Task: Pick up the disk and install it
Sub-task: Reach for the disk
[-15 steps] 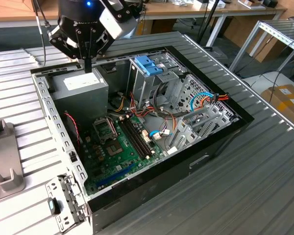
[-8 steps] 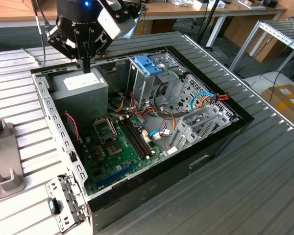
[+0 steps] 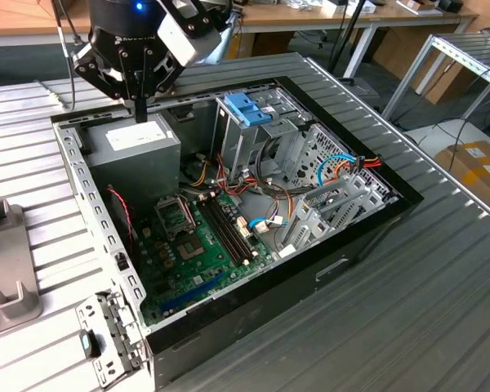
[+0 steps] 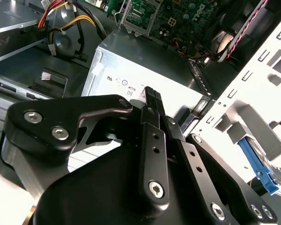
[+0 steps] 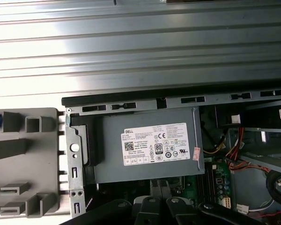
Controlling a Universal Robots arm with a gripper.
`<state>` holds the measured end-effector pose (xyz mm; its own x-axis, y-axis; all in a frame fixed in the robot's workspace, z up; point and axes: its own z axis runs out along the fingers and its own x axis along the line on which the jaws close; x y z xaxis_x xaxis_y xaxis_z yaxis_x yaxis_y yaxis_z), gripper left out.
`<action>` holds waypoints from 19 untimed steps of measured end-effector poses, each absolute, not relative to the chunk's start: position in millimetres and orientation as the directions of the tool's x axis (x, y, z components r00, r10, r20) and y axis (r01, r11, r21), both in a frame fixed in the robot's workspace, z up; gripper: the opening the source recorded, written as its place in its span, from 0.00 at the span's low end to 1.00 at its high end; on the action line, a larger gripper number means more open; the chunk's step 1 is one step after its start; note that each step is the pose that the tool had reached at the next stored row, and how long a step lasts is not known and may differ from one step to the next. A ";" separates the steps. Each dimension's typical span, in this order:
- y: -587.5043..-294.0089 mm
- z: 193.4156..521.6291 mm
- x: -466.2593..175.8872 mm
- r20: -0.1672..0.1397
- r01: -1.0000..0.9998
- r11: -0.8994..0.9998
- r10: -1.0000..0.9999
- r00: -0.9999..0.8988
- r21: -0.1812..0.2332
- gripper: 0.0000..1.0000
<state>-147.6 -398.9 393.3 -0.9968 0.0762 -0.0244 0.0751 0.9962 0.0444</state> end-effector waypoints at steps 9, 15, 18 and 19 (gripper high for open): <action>-398.9 393.3 -152.3 -0.024 0.075 0.996 0.076 -0.997 0.044 0.10; -398.9 393.3 -155.8 -0.024 0.075 0.996 0.076 -0.997 0.044 0.10; -398.9 393.3 -156.9 -0.024 0.075 0.996 0.076 -0.997 0.044 0.10; -398.9 393.3 -157.4 -0.024 0.075 0.996 0.076 -0.997 0.044 0.10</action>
